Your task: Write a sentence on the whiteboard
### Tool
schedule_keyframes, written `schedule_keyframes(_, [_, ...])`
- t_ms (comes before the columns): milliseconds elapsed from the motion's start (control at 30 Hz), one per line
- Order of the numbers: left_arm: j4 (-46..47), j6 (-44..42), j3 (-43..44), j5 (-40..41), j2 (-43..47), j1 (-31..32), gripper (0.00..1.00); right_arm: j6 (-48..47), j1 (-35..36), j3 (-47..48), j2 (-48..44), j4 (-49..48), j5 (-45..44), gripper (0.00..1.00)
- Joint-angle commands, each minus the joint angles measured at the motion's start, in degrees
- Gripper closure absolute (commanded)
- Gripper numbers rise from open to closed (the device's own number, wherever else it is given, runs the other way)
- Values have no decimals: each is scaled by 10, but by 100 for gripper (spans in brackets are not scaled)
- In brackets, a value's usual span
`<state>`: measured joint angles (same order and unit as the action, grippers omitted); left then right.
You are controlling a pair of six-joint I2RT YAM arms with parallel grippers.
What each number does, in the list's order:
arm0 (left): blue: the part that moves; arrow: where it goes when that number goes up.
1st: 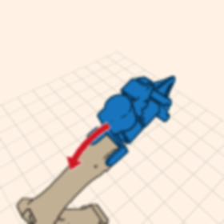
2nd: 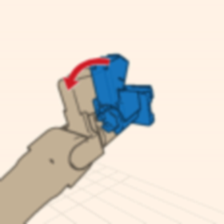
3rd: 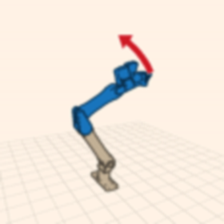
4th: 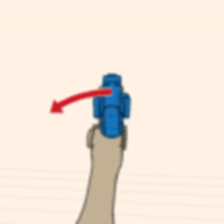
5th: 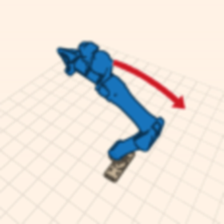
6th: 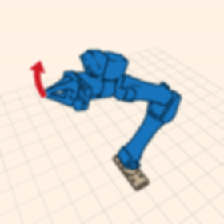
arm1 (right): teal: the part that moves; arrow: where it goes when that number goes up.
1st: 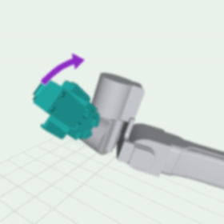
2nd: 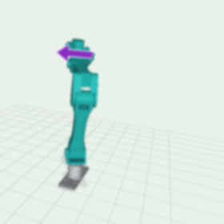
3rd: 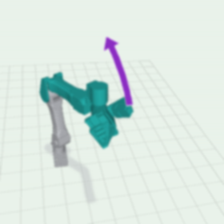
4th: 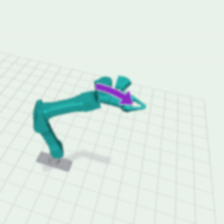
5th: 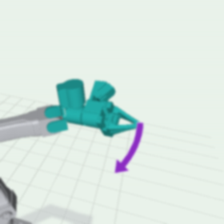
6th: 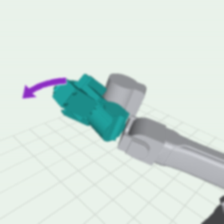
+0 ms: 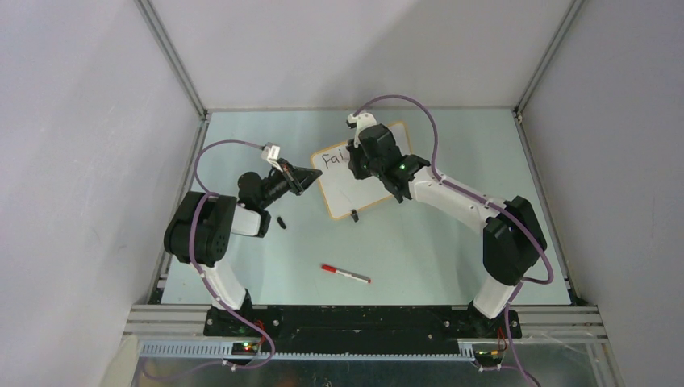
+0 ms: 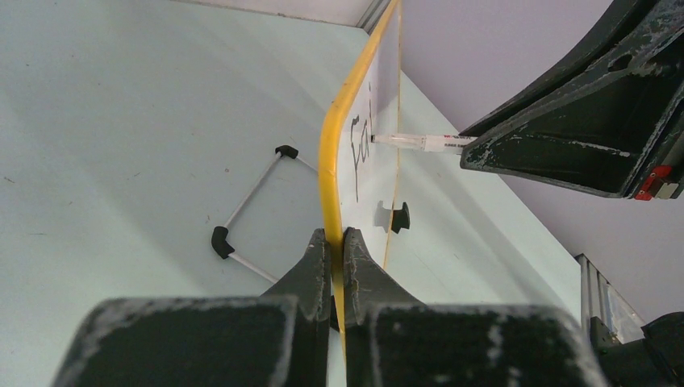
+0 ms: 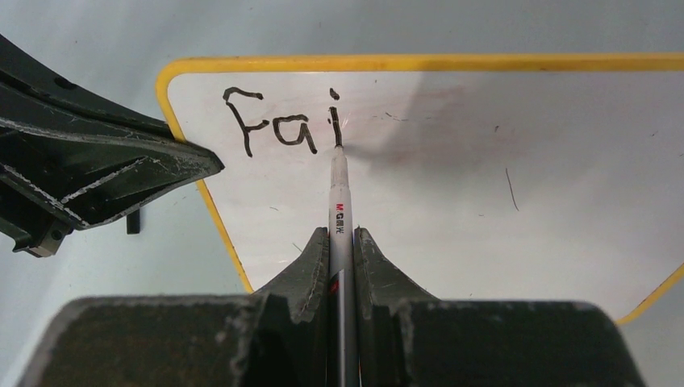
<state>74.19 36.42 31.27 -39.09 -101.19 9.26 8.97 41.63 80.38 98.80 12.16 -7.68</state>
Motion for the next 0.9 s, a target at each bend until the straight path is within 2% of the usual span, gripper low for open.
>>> schedule_keyframes(0, [-8, -52, 0, 4, 16, 6, 100, 2, 4, 21, 9, 11, -10, 100])
schedule_keyframes(233, [-7, -52, -1, 4, 16, 6, 100, 2, 9, 10, -13, 2, -32, 100])
schedule_keyframes(467, [-7, -52, -1, 4, 16, 7, 100, -4, 9, -63, -81, -90, -43, 100])
schedule_keyframes(867, [-10, -52, 2, 4, 15, 7, 100, 3, -6, -61, -67, -115, -18, 100])
